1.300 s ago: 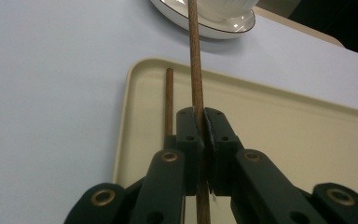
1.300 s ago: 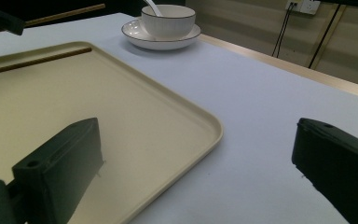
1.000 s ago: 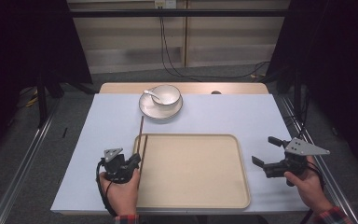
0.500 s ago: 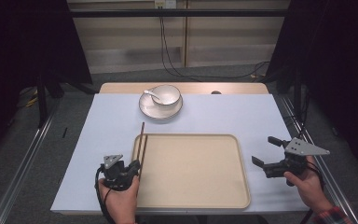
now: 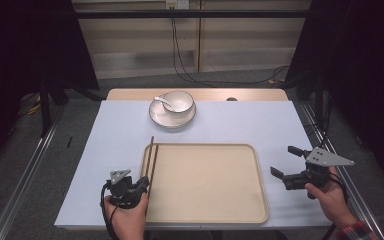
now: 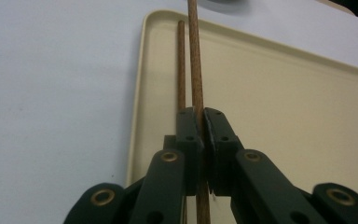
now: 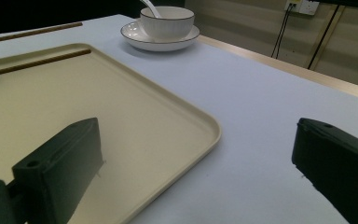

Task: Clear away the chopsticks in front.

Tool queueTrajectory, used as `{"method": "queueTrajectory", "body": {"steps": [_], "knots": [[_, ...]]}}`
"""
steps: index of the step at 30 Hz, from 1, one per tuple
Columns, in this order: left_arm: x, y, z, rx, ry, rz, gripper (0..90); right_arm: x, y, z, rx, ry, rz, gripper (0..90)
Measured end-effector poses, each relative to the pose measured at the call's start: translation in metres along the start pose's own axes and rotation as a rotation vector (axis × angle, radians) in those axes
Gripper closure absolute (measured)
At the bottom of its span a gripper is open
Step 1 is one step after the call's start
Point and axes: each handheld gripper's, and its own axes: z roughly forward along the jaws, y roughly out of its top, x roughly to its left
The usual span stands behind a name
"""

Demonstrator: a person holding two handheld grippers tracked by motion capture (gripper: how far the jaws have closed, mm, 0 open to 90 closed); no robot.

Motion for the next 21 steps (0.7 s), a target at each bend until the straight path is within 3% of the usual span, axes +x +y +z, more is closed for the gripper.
{"method": "queueTrajectory", "body": {"steps": [4,6,9,12,13,14,18,21], "knots": [[0.001,-0.001,0.0,0.02,0.016,0.011,85.5,0.0,0.0,0.001,0.002,0.006,-0.007,1.2],[0.001,-0.002,0.001,0.046,0.002,0.01,85.4,0.0,0.0,0.002,0.002,0.017,-0.005,1.2],[0.005,-0.005,0.004,0.08,0.033,-0.006,85.5,0.0,0.001,0.005,-0.001,0.018,-0.002,1.2],[0.01,-0.005,0.007,0.094,0.078,0.006,85.4,0.001,0.003,0.01,0.002,0.01,-0.009,1.7],[0.01,-0.006,0.01,0.099,0.069,-0.007,85.4,0.002,0.003,0.012,0.002,0.011,-0.019,1.7],[0.011,-0.007,0.013,0.124,0.072,0.006,85.4,0.003,0.003,0.012,0.011,0.011,-0.025,1.7],[0.01,-0.009,0.018,0.112,0.091,0.026,84.6,0.004,0.006,0.013,-0.01,0.011,-0.035,1.6],[0.007,-0.006,0.022,0.089,0.091,0.037,74.0,0.004,0.005,0.016,0.007,-0.004,-0.032,1.7]]}}
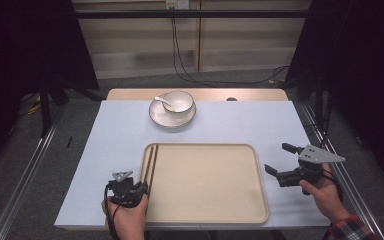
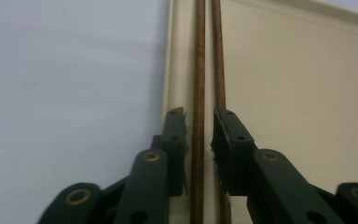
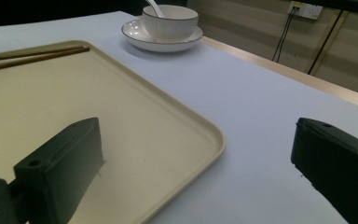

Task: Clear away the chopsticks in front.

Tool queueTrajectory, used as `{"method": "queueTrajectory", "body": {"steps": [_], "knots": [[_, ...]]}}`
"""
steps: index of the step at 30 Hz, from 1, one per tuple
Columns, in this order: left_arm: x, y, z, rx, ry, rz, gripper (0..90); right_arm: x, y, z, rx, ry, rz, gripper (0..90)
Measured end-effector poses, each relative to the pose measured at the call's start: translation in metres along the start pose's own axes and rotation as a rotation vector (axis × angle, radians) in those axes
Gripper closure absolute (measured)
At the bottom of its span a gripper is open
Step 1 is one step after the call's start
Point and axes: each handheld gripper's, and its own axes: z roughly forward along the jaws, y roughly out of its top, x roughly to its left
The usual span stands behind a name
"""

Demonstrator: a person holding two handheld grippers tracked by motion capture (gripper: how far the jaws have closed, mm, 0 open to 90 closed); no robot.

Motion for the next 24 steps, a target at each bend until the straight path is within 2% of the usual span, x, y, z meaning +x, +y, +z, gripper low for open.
{"method": "queueTrajectory", "body": {"steps": [1,3,4,6,9,13,15,20,24], "knots": [[-0.002,0.001,0.001,0.0,0.01,0.028,73.2,0.0,0.0,0.0,0.006,-0.002,-0.002,1.7],[-0.004,0.002,0.002,-0.017,-0.005,0.02,67.3,-0.001,0.0,-0.004,0.005,-0.003,0.003,1.7],[-0.005,0.004,0.002,-0.026,-0.009,0.024,66.4,-0.001,0.0,-0.007,-0.003,-0.02,-0.002,1.5],[-0.007,0.008,0.001,-0.064,-0.016,0.048,59.5,0.001,0.0,-0.014,-0.014,-0.022,0.009,1.1],[-0.01,0.017,-0.003,-0.116,-0.052,0.043,56.3,0.001,-0.001,-0.021,-0.023,-0.022,0.009,0.5],[-0.01,0.032,-0.007,-0.2,-0.094,0.06,39.8,-0.001,-0.005,-0.022,-0.007,-0.022,0.029,0.5],[-0.01,0.039,-0.008,-0.234,-0.109,0.072,34.3,-0.002,-0.006,-0.022,-0.002,-0.018,0.034,0.5],[-0.009,0.05,-0.011,-0.267,-0.125,0.093,22.0,-0.003,-0.008,-0.021,0.02,-0.017,0.046,0.5],[-0.01,0.056,-0.011,-0.29,-0.131,0.119,17.7,-0.004,-0.008,-0.017,0.038,-0.013,0.056,0.5]]}}
